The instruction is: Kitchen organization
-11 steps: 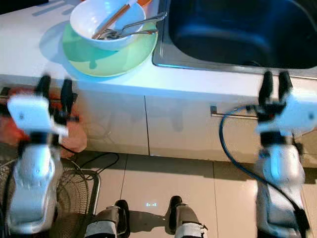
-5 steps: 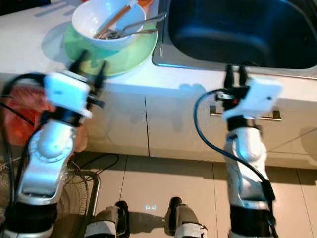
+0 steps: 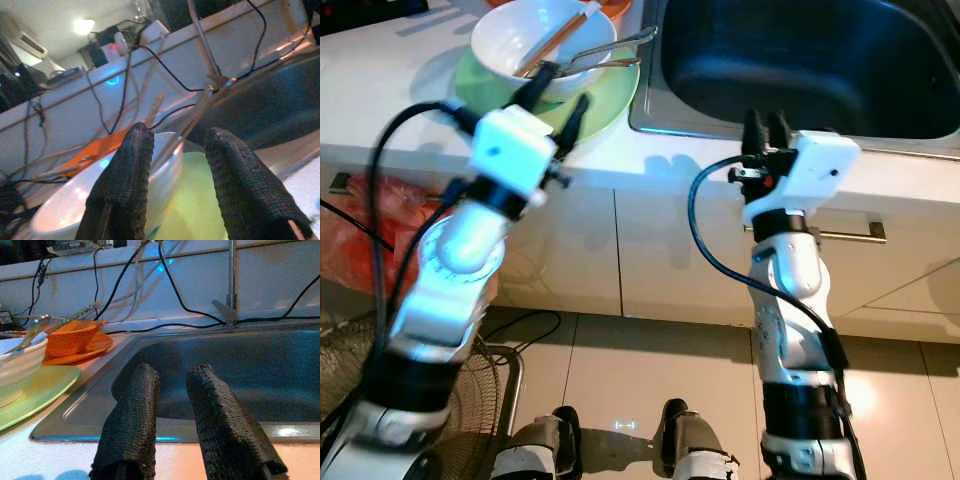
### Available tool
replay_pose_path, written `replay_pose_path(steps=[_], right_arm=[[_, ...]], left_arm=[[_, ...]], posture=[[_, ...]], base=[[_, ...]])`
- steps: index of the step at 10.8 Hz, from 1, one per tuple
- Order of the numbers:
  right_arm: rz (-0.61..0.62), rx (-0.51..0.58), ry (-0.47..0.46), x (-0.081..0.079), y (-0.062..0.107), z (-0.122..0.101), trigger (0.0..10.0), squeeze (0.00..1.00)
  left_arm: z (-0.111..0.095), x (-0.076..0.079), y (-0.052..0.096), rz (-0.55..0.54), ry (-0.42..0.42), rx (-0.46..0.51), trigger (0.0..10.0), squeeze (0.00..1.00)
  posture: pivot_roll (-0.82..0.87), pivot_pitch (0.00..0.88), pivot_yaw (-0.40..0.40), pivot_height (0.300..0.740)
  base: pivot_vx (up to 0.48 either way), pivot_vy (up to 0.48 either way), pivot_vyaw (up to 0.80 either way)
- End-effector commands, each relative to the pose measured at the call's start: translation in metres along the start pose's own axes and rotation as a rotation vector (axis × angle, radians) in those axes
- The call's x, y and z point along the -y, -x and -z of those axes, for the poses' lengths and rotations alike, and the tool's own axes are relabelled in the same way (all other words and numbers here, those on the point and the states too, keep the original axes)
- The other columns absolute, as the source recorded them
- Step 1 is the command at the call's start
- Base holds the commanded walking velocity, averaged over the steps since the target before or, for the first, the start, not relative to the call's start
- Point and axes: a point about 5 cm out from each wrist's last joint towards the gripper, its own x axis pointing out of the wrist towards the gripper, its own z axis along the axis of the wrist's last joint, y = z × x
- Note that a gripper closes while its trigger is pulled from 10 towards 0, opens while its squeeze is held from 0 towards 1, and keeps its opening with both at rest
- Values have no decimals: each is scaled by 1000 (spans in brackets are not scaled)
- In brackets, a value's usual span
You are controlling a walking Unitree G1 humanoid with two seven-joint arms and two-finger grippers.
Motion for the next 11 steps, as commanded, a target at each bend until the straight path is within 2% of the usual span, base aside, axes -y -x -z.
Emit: replay_pose_path(steps=[1, 4, 8, 11], right_arm=[[-4, 8, -15, 1, -1, 2, 10000, 0], [-2, 30, -24, -1, -8, 4, 10000, 0], [-8, 36, -50, -10, -11, 9, 10000, 0], [-5, 42, -50, -10, -12, 10, 10000, 0]], left_arm=[[-1, 10, -4, 52, -14, 19, 10000, 0], [0, 18, -13, 95, -25, 41, 10000, 0], [-4, 16, -28, 98, -140, 67, 10000, 0], [1, 18, -29, 100, -154, 55, 10000, 0]], posture=[[56, 218, -19, 740], [61, 219, -10, 740], [70, 228, -1, 740], [72, 232, 0, 740]], base=[[0, 0, 0], [0, 0, 0], [0, 0, 0], [0, 0, 0]])
